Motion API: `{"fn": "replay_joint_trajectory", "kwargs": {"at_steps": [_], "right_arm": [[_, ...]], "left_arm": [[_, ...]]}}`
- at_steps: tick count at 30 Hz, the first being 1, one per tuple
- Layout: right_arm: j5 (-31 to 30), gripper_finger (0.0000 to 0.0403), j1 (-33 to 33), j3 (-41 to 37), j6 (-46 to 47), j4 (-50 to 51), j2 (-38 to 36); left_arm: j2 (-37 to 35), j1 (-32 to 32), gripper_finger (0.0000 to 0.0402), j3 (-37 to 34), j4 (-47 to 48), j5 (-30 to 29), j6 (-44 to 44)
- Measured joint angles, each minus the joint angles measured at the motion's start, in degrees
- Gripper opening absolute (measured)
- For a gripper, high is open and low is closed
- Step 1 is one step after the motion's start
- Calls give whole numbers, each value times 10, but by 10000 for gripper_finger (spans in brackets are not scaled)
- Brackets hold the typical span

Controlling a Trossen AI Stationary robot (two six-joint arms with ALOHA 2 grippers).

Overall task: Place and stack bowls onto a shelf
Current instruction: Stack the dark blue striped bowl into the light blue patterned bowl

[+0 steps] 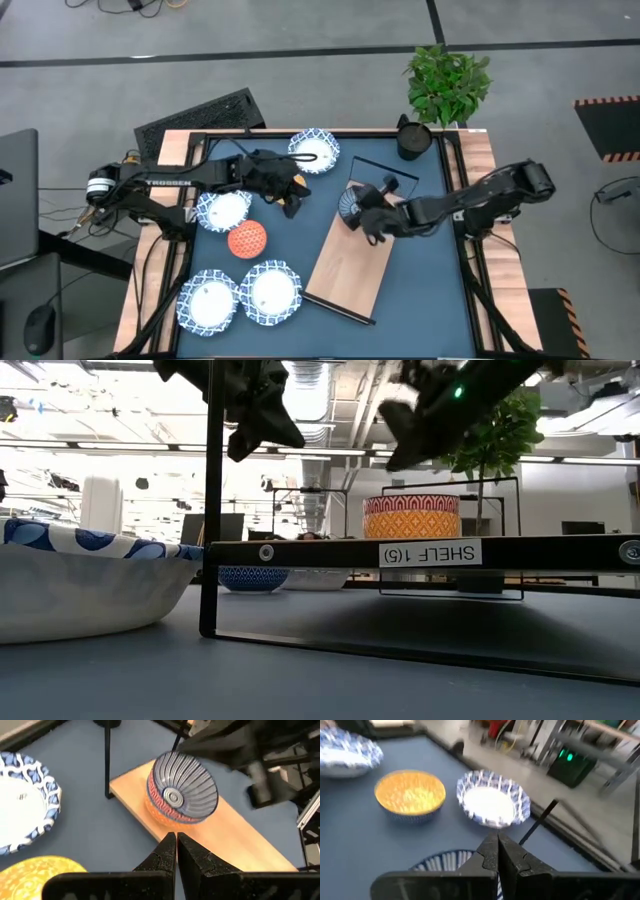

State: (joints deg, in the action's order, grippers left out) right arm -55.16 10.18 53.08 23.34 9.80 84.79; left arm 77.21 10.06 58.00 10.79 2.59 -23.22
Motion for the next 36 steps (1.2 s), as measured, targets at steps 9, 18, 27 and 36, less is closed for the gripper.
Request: {"fn": "replay_joint_trajectory", "kwargs": {"at_steps": [9, 18, 27, 36], "right_arm": [[45, 18, -30, 0, 3, 0, 7], [81, 18, -40, 0, 21, 18, 25], [85, 18, -39, 0, 16, 10, 17], [93, 18, -43, 0, 16, 15, 17]], "left_arm": [[-2, -17, 0, 0, 23, -4, 4], [-2, -30, 0, 0, 24, -19, 12], [-2, -30, 0, 0, 23, -20, 12], [-2, -30, 0, 0, 22, -20, 12]]}}
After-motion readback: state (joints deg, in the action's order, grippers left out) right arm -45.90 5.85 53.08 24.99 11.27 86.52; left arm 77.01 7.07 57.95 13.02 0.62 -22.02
